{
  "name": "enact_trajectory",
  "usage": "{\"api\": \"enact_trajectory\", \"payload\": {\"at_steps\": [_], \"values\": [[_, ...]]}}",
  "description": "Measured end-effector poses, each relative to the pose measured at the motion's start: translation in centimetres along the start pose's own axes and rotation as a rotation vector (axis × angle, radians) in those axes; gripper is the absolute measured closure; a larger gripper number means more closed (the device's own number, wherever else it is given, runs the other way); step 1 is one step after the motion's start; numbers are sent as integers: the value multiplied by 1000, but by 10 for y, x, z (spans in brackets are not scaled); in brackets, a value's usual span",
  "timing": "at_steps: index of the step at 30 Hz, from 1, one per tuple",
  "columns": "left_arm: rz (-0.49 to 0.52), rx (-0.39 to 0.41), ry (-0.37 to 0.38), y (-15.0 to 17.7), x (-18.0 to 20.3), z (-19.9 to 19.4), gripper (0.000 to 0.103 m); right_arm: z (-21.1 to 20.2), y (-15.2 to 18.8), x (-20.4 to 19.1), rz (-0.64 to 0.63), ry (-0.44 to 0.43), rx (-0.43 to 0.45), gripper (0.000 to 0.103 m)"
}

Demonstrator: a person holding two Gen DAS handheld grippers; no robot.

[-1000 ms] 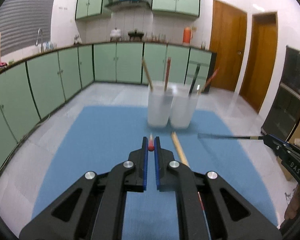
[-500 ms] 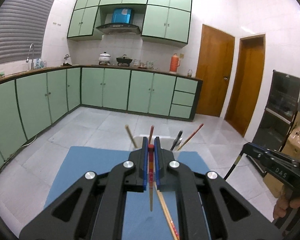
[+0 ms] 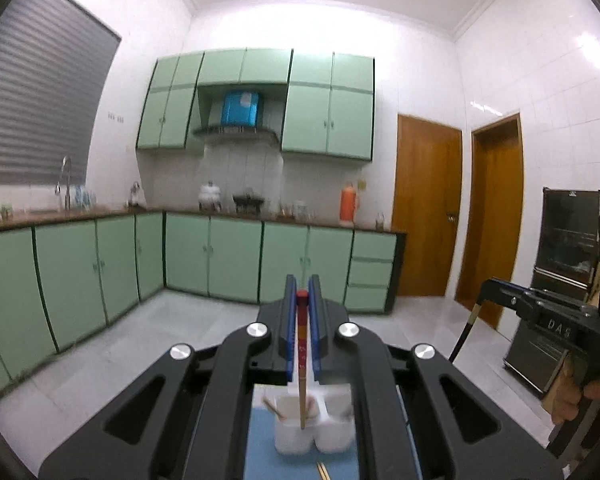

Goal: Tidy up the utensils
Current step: 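Lift both chopsticks upright into the white holder and open both tools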

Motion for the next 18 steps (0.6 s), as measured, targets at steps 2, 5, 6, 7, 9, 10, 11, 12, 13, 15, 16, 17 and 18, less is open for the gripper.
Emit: {"api": "enact_trajectory", "payload": {"at_steps": [2, 5, 6, 7, 9, 10, 11, 12, 13, 15, 16, 17, 18], "values": [[15, 27, -12, -10, 4, 10, 98, 11, -16, 4, 7, -2, 27, 97], [23, 37, -5, -17, 11, 36, 98, 29, -26, 10, 18, -4, 46, 97], [24, 29, -1, -17, 12, 46, 98, 39, -27, 12, 22, 1, 50, 97], [24, 12, 2, -13, 15, 60, 98, 44, -26, 14, 24, 2, 52, 97], [20, -26, 7, -4, 18, 80, 98, 60, -24, 17, 23, 5, 51, 97], [14, -49, 14, 2, 18, 90, 98, 71, -21, 19, 16, 15, 48, 97], [7, -70, 20, 8, 19, 99, 98, 79, -17, 20, 13, 18, 41, 97], [-3, -87, 28, 13, 19, 105, 98, 91, -12, 21, 14, 20, 26, 97], [-12, -110, 32, 19, 19, 112, 98, 99, -7, 19, 14, 20, 14, 97], [-8, -132, 23, 30, 18, 122, 98, 117, 5, 18, 11, 15, -16, 97], [-3, -142, 17, 36, 17, 128, 98, 122, 10, 18, 9, 15, -29, 97], [1, -148, 14, 40, 14, 132, 98, 130, 17, 17, 9, 10, -47, 97], [6, -160, 14, 45, 13, 137, 98, 135, 23, 16, 10, 7, -61, 97]]}}
Point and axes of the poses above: each gripper's, at about its wrist camera, not at the fingertips, and z roughly the way its jaws point, x to its right, y to its underside, the point moved 6 cm from there along z, roughly the way its jaws point, and after that the axes turned 6 degrees about -x, right-handed, at the moved point
